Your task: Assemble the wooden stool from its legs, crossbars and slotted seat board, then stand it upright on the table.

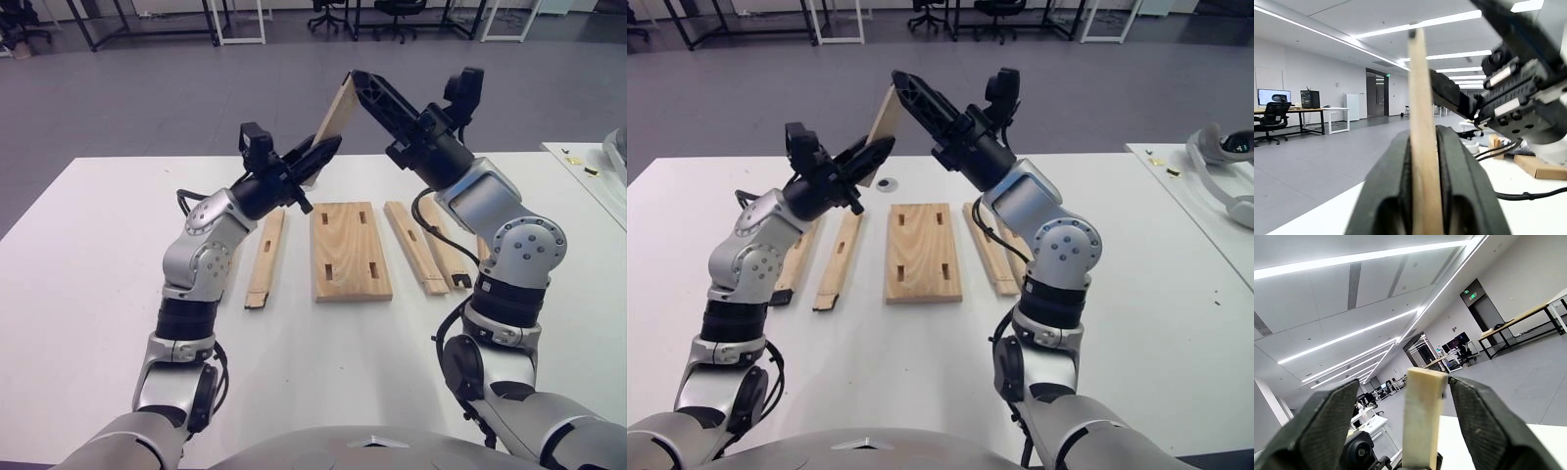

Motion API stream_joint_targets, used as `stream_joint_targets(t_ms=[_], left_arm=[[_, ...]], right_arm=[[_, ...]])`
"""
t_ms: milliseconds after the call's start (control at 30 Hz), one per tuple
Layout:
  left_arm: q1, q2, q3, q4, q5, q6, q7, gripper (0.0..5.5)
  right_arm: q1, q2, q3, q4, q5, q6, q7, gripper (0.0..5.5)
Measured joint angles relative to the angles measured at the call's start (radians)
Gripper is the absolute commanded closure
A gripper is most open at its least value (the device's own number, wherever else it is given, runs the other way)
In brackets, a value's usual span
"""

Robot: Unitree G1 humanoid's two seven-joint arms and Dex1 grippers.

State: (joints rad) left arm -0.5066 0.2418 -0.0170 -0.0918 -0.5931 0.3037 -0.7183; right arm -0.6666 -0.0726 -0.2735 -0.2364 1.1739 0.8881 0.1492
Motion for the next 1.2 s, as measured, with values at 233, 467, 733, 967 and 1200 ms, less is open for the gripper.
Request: stream_joint_targets(t_ms=[233, 467, 733, 967, 1200], left_arm=[[0.005, 0.001, -0.032, 0.013, 0.140, -0.131, 0.011, 5.12], [0.006, 0.003, -0.036, 0.055, 0.250, -0.217, 0.037, 5.12], [0.010, -0.011, 0.003, 0.029, 0.029, -0.035, -0.027, 5.12], [0.018, 0.106, 0.073, -0.030, -0.349, 0.404, -0.179, 5.12], [0.018, 0.164, 0.038, -0.059, -0.396, 0.525, -0.251, 5.12]], right_arm=[[0.002, 0.001, 0.004, 0.024, 0.002, -0.005, -0.049, 2.12], [0.015, -0.006, 0.026, 0.025, -0.002, -0.005, -0.055, 2.12], [0.039, -0.020, 0.056, 0.022, -0.022, -0.005, -0.013, 2.12], [0.077, -0.124, 0.079, -0.067, 0.100, 0.041, 0.193, 2.12], [0.078, -0.155, 0.116, -0.082, 0.162, 0.050, 0.221, 2.92]])
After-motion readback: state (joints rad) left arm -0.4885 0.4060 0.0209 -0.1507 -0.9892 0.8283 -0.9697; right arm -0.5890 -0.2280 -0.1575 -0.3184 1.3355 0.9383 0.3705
